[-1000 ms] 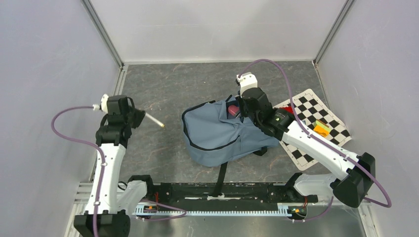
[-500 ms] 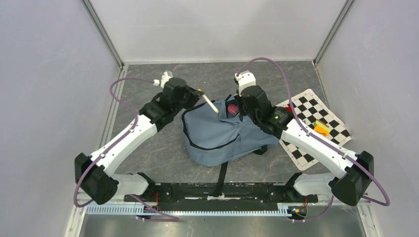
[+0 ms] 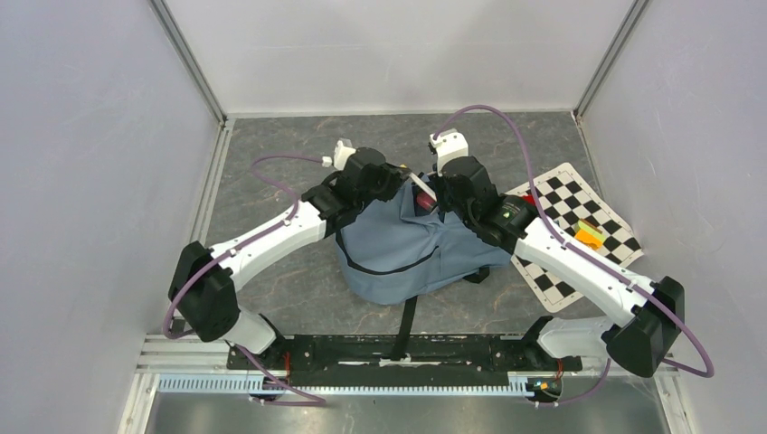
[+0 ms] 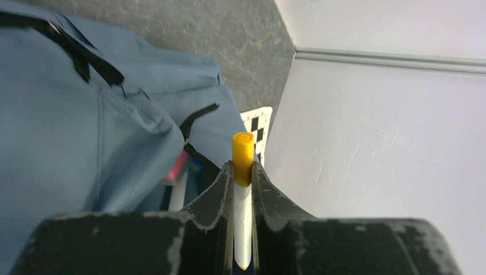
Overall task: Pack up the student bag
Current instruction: Place the stationery in the student bag.
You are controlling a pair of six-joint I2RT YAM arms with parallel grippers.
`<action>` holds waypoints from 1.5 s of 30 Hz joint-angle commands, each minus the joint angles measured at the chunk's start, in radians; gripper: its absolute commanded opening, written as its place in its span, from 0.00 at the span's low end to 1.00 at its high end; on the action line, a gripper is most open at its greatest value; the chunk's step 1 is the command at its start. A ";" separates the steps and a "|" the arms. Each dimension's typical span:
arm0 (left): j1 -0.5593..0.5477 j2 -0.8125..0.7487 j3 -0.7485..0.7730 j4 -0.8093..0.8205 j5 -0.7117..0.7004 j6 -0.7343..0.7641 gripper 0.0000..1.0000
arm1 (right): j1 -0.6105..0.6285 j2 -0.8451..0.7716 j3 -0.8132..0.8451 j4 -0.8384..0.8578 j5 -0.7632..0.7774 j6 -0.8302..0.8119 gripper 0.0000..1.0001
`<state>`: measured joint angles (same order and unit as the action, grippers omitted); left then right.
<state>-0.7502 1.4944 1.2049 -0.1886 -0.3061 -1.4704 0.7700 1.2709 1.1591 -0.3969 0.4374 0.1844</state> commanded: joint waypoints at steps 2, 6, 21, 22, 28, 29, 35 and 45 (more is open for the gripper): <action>-0.045 0.013 -0.008 0.051 0.010 -0.136 0.02 | -0.009 -0.031 0.099 0.198 0.051 -0.029 0.00; -0.075 0.031 -0.013 0.034 0.035 -0.171 0.02 | -0.010 -0.028 0.104 0.206 0.055 -0.032 0.00; -0.112 0.066 -0.047 0.022 0.122 -0.218 0.27 | -0.009 -0.019 0.120 0.229 0.050 -0.043 0.00; -0.112 0.066 -0.046 0.023 0.125 -0.202 0.35 | -0.009 -0.021 0.118 0.229 0.051 -0.044 0.00; -0.092 -0.012 -0.079 -0.001 0.096 -0.079 0.74 | -0.009 -0.037 0.092 0.221 0.051 -0.056 0.00; -0.084 -0.031 -0.075 -0.030 0.094 -0.036 0.77 | -0.009 -0.043 0.084 0.221 0.048 -0.056 0.00; 0.020 -0.146 -0.030 -0.292 0.089 0.284 0.92 | -0.009 -0.071 -0.007 0.175 -0.013 -0.065 0.00; 0.246 -0.277 -0.157 -0.567 0.209 0.553 1.00 | -0.009 -0.056 -0.127 0.033 -0.355 -0.211 0.00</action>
<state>-0.5488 1.2411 1.1156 -0.6289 -0.1925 -1.0798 0.7647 1.2163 1.0466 -0.3561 0.2398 0.0544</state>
